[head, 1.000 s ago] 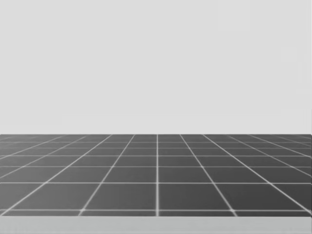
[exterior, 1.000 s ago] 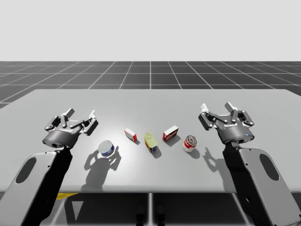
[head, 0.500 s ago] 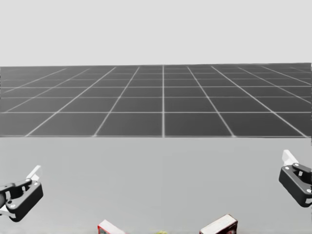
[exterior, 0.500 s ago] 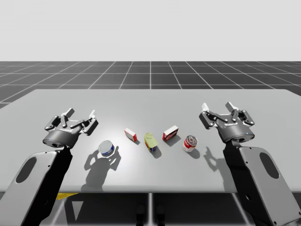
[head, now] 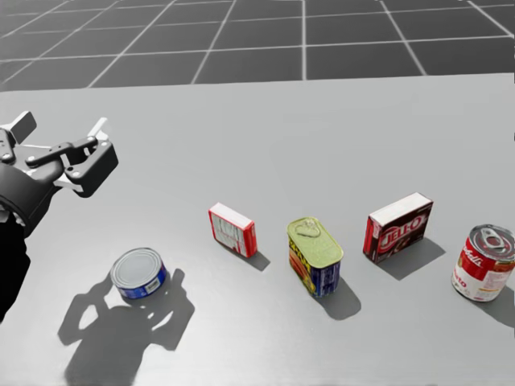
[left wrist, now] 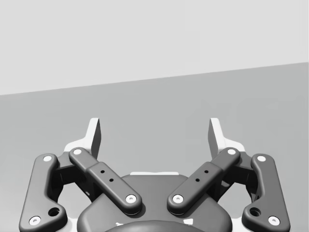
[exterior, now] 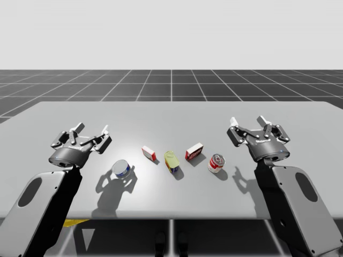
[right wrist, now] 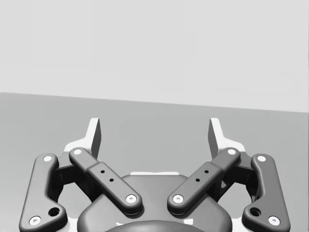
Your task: Grasp the gelatin box and hold it up.
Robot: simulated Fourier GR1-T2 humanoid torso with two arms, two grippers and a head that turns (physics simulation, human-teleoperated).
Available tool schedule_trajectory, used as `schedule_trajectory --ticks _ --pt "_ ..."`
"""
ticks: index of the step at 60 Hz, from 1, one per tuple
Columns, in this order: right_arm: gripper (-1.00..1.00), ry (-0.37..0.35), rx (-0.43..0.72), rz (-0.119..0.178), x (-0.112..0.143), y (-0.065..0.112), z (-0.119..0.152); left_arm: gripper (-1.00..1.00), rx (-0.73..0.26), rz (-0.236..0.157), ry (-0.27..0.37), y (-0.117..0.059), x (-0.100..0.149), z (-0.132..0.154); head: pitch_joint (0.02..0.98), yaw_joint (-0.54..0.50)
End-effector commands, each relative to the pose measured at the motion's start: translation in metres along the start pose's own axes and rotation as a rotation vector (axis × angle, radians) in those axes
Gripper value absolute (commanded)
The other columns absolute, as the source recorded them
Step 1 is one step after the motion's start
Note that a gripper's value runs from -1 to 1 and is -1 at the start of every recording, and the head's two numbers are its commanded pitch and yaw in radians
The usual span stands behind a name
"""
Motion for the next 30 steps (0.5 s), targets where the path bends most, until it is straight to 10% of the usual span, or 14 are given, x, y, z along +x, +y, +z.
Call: schedule_trajectory --ticks 1,17,24,30 --pt "-1.00 0.004 0.003 0.007 -0.001 0.001 -0.001 -1.00 -0.002 -0.003 0.001 0.000 0.000 -0.001 0.756 0.15" --pt "-1.00 0.008 0.002 0.007 -0.001 0.003 0.000 -1.00 -0.080 0.049 0.005 -0.015 0.008 0.007 0.760 0.17" --pt "-1.00 0.010 -0.001 0.005 -0.001 0.003 -0.001 -1.00 -0.084 -0.021 0.001 -0.043 0.023 0.021 0.760 0.18" --pt "-1.00 0.013 -0.001 0.005 -0.002 0.003 -0.002 -1.00 -0.174 0.008 0.034 -0.059 0.032 0.037 0.761 0.18"
